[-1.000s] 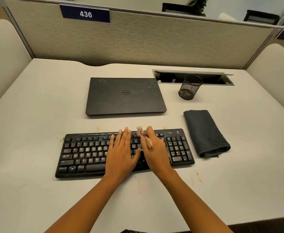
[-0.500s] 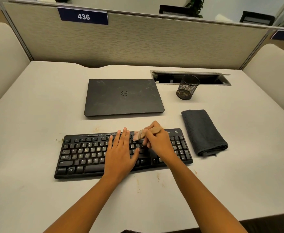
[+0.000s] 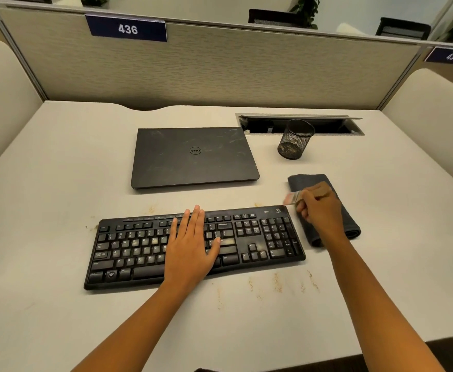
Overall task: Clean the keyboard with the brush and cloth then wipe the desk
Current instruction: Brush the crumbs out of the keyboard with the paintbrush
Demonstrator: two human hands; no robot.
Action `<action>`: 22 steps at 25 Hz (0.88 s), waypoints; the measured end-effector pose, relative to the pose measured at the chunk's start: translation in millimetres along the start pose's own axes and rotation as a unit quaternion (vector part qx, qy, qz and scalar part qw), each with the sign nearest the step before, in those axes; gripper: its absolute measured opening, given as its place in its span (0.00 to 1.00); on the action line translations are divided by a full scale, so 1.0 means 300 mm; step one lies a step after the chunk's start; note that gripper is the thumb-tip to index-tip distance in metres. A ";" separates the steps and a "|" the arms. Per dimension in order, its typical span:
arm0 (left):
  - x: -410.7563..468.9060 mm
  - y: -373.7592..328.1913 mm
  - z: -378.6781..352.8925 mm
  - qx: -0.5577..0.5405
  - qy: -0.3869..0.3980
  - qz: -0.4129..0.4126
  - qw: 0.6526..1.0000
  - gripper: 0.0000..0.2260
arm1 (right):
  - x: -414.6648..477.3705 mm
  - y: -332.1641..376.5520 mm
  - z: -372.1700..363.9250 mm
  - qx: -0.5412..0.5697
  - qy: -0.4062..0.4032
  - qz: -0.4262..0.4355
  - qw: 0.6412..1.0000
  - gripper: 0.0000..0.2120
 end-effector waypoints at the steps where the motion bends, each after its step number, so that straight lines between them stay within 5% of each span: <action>1: 0.000 0.000 0.000 -0.002 0.000 0.000 1.000 0.35 | 0.000 -0.009 -0.020 0.015 0.027 -0.008 0.999 0.11; 8: 0.001 -0.001 0.001 0.003 -0.002 0.001 1.000 0.35 | -0.021 -0.071 -0.007 -0.091 0.097 -0.110 0.985 0.18; 14: -0.002 -0.005 0.003 0.003 -0.003 -0.001 1.000 0.35 | -0.066 -0.010 -0.062 -0.028 0.098 -0.016 0.995 0.18; 22: -0.002 -0.001 0.005 0.001 -0.006 0.003 1.000 0.35 | -0.189 -0.045 -0.053 -0.258 0.203 -0.025 0.944 0.20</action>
Point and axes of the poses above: each hand's wrist, its own x-axis towards the middle knuckle, its own z-axis out of the back of the hand, y = z × x, the point moved 10 cm from there along x, towards the middle knuckle, and after that the axes turned 12 degrees about -z, right-handed, at the moved point
